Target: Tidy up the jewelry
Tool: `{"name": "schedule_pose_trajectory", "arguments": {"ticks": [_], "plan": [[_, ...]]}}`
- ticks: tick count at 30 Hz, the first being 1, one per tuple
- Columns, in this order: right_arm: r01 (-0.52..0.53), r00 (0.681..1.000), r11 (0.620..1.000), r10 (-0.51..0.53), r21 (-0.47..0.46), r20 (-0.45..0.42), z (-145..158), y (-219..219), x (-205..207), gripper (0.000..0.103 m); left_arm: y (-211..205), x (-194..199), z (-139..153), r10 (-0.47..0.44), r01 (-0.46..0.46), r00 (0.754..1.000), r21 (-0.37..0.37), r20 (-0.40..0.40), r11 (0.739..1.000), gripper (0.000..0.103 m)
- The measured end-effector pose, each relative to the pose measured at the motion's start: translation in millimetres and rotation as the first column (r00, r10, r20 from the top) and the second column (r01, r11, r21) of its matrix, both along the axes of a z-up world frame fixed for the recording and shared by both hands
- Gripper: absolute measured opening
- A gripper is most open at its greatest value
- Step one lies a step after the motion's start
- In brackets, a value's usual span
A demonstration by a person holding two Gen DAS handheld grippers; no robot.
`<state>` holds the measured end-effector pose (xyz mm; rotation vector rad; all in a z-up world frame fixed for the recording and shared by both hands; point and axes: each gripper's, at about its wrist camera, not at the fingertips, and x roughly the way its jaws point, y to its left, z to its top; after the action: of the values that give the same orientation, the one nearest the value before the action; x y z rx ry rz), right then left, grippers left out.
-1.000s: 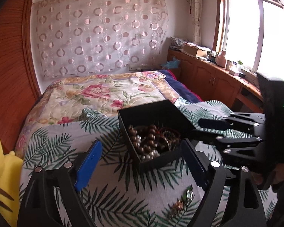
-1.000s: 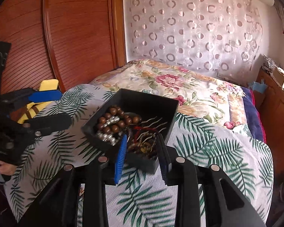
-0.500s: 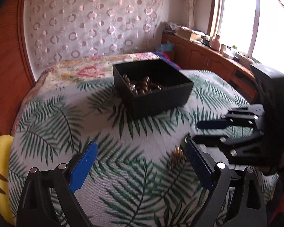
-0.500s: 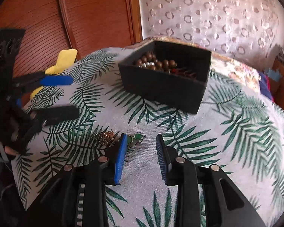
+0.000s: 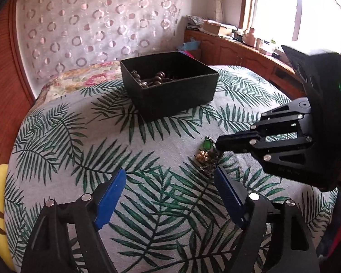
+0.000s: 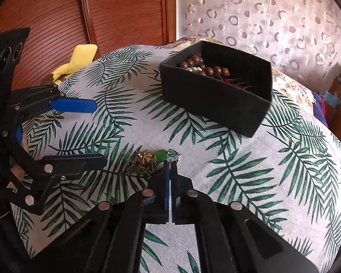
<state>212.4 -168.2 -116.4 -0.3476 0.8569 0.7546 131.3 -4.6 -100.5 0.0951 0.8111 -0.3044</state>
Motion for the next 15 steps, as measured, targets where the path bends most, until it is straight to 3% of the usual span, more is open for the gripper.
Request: {"name": "schedule_pose_trajectory", "arguments": {"ticks": [3, 8, 12, 15], "plan": [[0.018, 0.999, 0.999, -0.019, 0.033, 0.027, 8.2, -10.9, -0.5, 0.001, -4.4, -0.3, -2.1, -0.018, 0.018, 1.000, 0.008, -0.005, 1.000, 0.073], [0.032, 0.995, 0.998, -0.037, 0.055, 0.095, 29.1, -24.0, -6.3, 0.001, -10.4, 5.7, -3.9, -0.030, 0.030, 0.999, 0.005, -0.018, 1.000, 0.055], [0.034, 0.991, 0.996, -0.044, 0.078, 0.127, 48.0, -36.2, -11.5, 0.001, -15.9, 13.4, -1.3, -0.050, 0.050, 0.999, -0.032, -0.019, 0.998, 0.049], [0.033, 0.988, 0.995, -0.047, 0.091, 0.149, 60.5, -44.1, -17.4, 0.002, -23.8, 20.6, -4.4, -0.064, 0.063, 0.998, -0.029, -0.029, 0.998, 0.038]]}}
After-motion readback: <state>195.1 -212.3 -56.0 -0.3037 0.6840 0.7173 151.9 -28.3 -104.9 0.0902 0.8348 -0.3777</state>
